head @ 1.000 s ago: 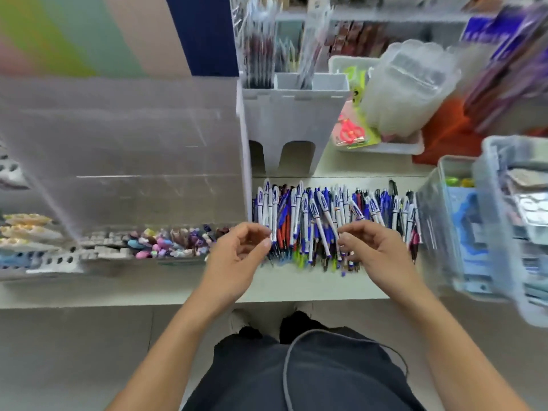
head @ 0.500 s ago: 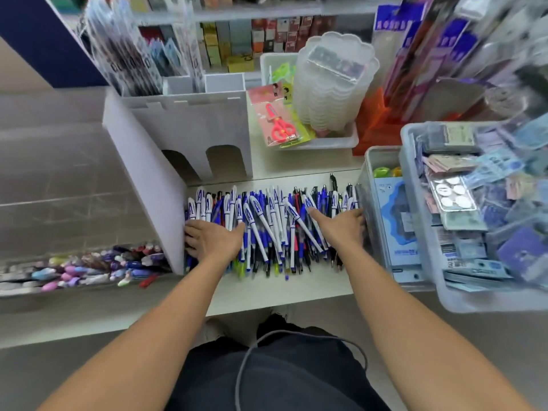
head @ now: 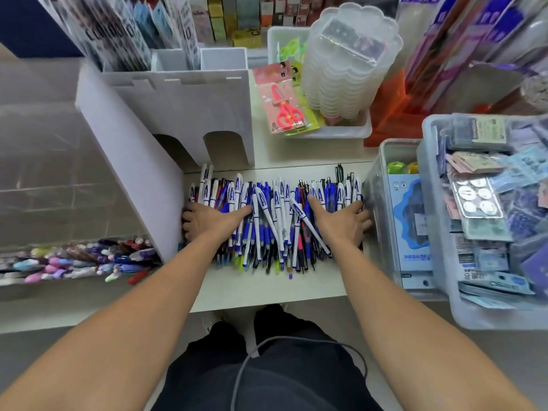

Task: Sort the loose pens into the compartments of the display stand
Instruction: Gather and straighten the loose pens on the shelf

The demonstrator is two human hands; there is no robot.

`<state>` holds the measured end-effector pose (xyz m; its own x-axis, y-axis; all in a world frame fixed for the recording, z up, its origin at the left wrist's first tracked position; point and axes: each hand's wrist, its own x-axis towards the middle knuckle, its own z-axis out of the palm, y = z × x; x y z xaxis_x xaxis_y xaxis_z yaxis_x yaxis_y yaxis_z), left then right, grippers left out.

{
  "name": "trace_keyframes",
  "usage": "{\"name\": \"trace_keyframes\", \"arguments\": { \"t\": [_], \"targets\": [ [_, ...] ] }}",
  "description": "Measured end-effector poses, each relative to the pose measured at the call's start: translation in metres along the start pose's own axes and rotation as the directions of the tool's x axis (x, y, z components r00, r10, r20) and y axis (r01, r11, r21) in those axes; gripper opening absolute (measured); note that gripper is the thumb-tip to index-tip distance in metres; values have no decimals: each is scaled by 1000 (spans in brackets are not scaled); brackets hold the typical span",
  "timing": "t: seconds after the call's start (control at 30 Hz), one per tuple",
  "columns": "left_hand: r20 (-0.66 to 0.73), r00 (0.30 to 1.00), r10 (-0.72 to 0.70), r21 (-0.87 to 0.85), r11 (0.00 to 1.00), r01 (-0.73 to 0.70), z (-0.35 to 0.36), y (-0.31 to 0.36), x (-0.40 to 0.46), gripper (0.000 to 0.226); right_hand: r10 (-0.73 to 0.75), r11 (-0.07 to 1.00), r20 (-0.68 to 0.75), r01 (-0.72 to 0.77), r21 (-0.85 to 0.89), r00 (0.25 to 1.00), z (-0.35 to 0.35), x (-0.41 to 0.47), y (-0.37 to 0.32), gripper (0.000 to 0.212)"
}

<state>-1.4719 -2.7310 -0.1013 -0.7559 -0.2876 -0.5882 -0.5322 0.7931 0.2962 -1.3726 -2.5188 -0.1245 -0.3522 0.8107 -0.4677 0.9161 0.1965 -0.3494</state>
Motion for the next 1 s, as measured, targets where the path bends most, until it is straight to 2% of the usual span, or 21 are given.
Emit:
{"name": "trace_keyframes", "arguments": {
  "t": [0.37, 0.53, 0.7, 1.0],
  "targets": [
    [6, 999, 53, 16, 998, -53, -1, -3, 3, 140, 10, 999, -48, -12, -38, 999, 11, -3, 1, 112],
    [8, 998, 57, -10, 998, -57, 3, 0, 8, 128, 11, 999, -71, -14, -37, 997, 19, -6, -11, 109],
    [-2, 998, 57, -44, 997, -57, 7, 5, 13, 126, 31, 999, -117, -33, -15, 993, 31, -11, -26, 107],
    [-11, 1000, 15, -125, 992, -16, 0, 5, 18, 117, 1, 1000, -85, -1, 5, 996, 43, -17, -51, 103]
  ]
}}
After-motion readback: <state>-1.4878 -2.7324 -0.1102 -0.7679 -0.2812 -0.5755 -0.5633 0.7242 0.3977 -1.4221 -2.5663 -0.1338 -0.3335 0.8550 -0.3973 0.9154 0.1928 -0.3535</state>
